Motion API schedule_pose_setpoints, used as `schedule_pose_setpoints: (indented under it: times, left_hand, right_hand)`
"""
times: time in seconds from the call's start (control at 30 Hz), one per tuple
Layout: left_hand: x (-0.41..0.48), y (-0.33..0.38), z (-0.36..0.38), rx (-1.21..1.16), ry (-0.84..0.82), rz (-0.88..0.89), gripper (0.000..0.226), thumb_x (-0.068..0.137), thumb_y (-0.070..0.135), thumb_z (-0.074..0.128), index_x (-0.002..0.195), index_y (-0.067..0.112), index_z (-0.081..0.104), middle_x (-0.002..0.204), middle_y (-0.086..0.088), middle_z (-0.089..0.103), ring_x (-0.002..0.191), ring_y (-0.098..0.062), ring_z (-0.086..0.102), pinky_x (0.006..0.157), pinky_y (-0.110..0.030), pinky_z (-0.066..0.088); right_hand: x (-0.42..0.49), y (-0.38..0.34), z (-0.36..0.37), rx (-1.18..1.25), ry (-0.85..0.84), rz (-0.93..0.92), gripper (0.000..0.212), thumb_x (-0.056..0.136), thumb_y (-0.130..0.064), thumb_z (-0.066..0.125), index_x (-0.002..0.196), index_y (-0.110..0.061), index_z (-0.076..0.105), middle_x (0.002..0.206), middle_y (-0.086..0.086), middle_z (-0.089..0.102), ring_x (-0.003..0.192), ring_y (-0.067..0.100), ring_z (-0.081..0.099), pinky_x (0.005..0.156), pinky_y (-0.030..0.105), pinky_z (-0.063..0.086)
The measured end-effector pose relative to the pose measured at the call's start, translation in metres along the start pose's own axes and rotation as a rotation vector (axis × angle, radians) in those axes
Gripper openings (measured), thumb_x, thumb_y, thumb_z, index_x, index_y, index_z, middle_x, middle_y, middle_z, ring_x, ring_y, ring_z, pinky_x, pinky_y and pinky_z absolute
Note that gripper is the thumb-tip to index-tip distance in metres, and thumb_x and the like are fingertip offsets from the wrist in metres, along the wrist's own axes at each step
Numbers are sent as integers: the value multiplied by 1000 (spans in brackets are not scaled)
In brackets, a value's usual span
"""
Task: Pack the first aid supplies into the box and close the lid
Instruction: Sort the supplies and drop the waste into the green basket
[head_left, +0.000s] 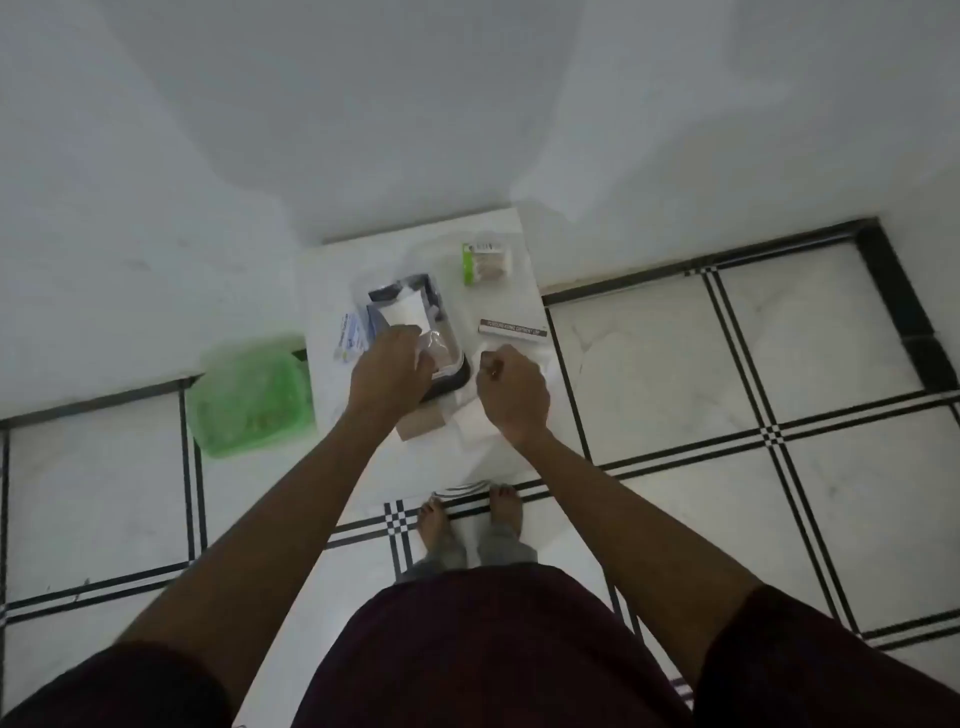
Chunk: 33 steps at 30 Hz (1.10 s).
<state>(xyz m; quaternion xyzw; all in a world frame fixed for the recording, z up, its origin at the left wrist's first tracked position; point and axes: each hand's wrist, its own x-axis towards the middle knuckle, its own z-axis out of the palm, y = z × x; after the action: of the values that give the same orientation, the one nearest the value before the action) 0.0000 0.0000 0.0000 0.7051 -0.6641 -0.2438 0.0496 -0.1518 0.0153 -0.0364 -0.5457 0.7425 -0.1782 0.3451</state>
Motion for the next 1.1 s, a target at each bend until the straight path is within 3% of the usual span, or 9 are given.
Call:
schedule_pose_setpoints:
  times: [0.1,0.2,0.33,0.5,0.6,0.7,0.9,0.97,1.1]
  left_hand:
    - [14,-7,0,85,-2,35,33,86,7,48,118,3,56,123,-15,58,113,-36,55,85,-47,49]
    - [31,-13,-1,119,2,49,37,83,4,53,119,1,55,128,-16,56,116,-38,53,90,-48,46]
    - [60,-30,5,191,-16,115,46,83,14,59,127,2,50,136,-19,52,125,-35,47,109,-46,29]
    - [80,-49,22,258,-105,119,64,86,37,59,139,9,36,146,-15,41,137,-31,36,117,-55,10]
    - [84,-55,26,321,-121,130,70,85,41,59,140,9,32,146,-15,40,137,-29,35,118,-60,4]
    - [90,-60,31,372,-139,98,78,81,48,61,141,9,30,144,-12,42,136,-27,37,115,-66,-1]
    - [99,-48,23,265,-193,-104,96,68,51,73,144,24,22,146,-2,38,140,-22,27,96,-84,-2]
    - [103,-49,21,294,-175,-120,87,69,45,75,139,21,30,135,-4,48,133,-24,37,96,-86,-1]
    - [107,-47,9,129,28,-128,30,79,15,55,109,20,57,107,-1,60,110,-23,53,104,-79,2]
  right_hand:
    - [5,17,10,52,-64,365,35,75,-20,68,106,-9,56,103,9,63,97,28,62,71,32,50]
    - [3,29,18,34,-122,641,67,73,-25,78,124,-6,39,128,13,42,119,32,44,90,41,47]
    - [7,31,31,3,-199,701,89,68,-39,82,131,-8,29,135,14,32,124,30,36,98,39,42]
    - [3,38,56,-192,-167,596,83,68,-37,81,128,-13,30,129,12,40,119,29,41,92,44,45]
    - [3,42,59,-263,-222,569,58,73,-45,75,114,-15,49,120,9,46,113,28,44,91,47,42]
    - [4,46,58,-289,-254,547,41,79,-41,69,107,-14,55,115,8,50,109,28,46,89,47,41]
    - [9,43,31,-4,-254,570,17,73,-28,72,75,-19,58,88,2,62,91,26,56,86,41,39]
    - [9,39,16,59,-272,518,23,70,-26,75,67,-21,53,84,2,62,87,25,57,82,39,40]
    - [12,28,-18,145,-253,406,29,63,-18,80,60,-22,51,80,4,63,79,22,59,69,29,45]
